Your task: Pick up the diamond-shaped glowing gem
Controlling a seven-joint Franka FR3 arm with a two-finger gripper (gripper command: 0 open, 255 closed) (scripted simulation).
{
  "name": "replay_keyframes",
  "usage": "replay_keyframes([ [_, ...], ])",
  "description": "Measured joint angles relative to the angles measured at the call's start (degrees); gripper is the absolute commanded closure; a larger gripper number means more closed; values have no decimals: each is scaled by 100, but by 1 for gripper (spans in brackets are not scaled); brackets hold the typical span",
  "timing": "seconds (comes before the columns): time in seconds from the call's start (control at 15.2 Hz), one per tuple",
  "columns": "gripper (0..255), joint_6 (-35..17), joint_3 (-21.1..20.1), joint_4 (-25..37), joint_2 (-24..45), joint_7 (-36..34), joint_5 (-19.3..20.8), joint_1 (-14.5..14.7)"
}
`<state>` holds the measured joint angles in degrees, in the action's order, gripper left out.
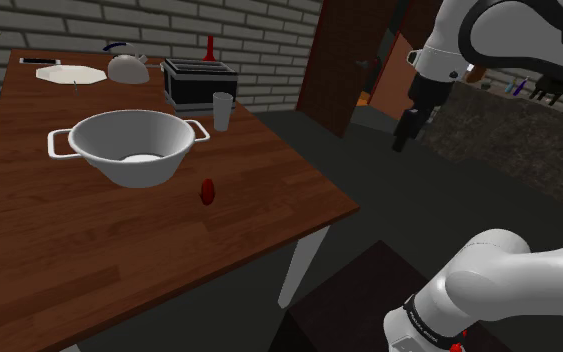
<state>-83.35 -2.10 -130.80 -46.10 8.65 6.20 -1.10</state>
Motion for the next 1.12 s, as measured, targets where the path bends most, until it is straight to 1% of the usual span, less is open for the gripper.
replay_keyframes([
  [0.07,0,0,0,0,0,0,0,0],
  [0.2,0,-194,-119,-140,6,-177,-85,22],
  [0.53,0,-1001,-620,-512,232,-887,-387,106],
  [0.86,0,-1891,-1168,-609,790,-1625,-575,133],
  [1.12,0,-2572,-1620,-575,1320,-2246,-607,110],
])
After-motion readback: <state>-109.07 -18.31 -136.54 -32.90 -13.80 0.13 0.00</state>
